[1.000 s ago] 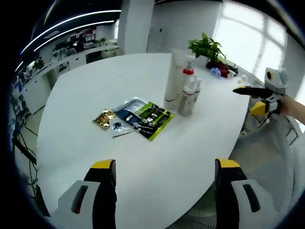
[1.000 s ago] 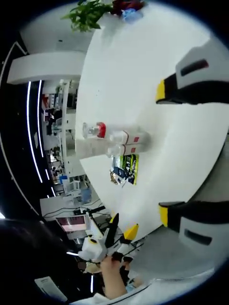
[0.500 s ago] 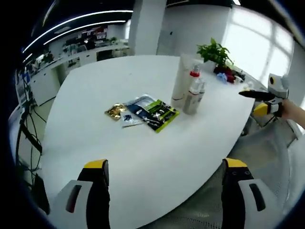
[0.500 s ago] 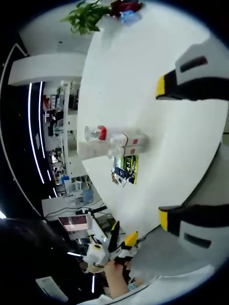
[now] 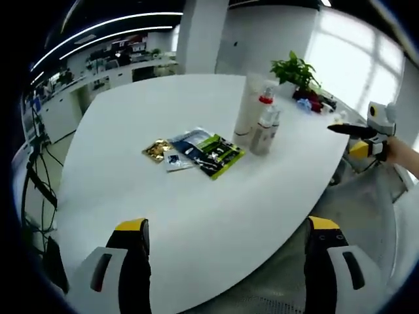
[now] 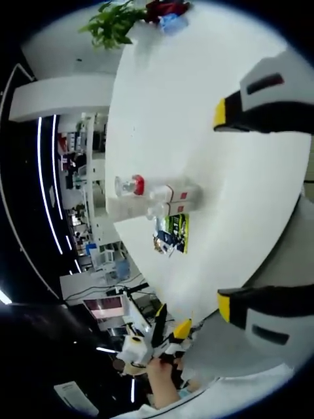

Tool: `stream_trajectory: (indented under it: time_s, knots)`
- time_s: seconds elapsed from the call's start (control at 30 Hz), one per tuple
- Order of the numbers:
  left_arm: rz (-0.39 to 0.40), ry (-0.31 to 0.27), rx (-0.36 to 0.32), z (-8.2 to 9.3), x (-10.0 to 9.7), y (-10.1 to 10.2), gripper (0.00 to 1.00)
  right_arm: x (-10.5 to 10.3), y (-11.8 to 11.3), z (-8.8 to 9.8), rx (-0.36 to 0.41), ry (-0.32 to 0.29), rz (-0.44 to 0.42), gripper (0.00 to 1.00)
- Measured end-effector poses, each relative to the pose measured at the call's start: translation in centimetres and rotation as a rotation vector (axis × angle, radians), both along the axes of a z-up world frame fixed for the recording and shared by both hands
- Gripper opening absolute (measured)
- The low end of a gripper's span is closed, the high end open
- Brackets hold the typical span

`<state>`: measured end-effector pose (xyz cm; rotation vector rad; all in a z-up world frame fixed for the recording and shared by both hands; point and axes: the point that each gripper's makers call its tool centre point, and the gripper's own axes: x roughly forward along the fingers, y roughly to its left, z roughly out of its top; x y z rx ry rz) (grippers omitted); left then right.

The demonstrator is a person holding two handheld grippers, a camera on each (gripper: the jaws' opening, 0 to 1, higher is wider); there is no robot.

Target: Arrange the skincare products in the storage area until every visible bottle or jar stands upright without overlapping.

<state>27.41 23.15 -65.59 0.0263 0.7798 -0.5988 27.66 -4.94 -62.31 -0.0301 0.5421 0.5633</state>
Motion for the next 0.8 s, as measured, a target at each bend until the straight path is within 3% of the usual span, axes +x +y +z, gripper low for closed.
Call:
stream_trajectory:
  time_s: [0.43, 0.8]
  knots:
    - [0.038, 0.059, 0.013, -0.9, 2.1, -1.8, 0.96, 0.7, -0.4, -0.4, -0.007, 0.012, 0.000, 1.00]
    - [0.018, 0.088, 0.020, -2.2, 5.6, -4.2, 0.96, 1.3, -0.8, -1.2, -0.004, 0.033, -0.014, 0.99]
